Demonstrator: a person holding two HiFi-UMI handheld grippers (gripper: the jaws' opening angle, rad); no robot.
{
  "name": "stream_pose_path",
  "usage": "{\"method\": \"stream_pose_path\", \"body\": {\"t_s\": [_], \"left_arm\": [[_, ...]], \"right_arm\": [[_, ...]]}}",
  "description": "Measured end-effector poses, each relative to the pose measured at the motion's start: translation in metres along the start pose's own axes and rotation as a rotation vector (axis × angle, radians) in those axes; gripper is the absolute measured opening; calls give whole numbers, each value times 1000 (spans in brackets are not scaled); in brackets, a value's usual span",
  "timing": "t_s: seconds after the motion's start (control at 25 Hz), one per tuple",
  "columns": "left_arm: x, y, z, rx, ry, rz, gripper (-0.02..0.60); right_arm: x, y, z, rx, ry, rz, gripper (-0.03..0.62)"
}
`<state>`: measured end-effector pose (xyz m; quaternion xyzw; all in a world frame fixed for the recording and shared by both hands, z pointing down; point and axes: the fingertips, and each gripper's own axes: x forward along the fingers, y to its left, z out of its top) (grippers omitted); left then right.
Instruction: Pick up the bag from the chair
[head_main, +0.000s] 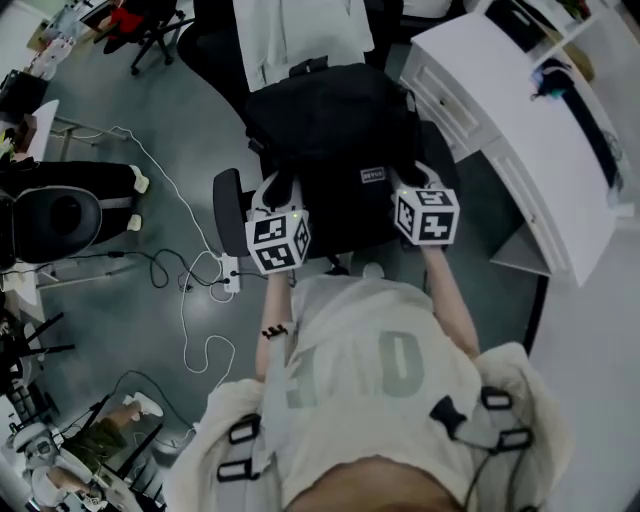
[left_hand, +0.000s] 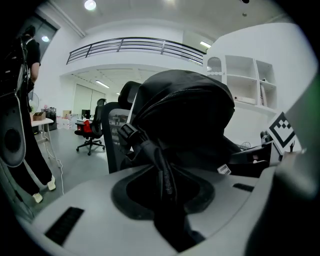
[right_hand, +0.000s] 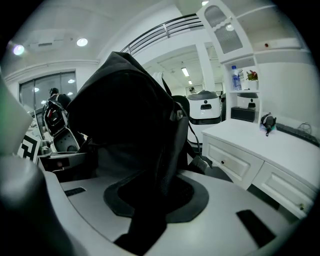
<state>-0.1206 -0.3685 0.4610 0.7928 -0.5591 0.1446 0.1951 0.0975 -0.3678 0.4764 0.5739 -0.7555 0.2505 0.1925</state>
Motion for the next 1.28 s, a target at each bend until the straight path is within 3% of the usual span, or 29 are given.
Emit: {"method": "stream_pose_path", "body": {"t_s": [0.4,0.56,0.8,1.28], "left_arm": [[-13,-10,9,18,-41,-15,83],[7,-10,-8,18,-23,1,83],[-59,-39,8,40,-69,10,83],[-53,-46,12,27,-81,26,83]], "right_arm": [[-24,1,6,14,-33,-15,92],[-1,-11,-10,31,-15,9,92],[-72,1,-9,43,-56,21,92],[-68,-9,-2,28,-71,37,92]]}}
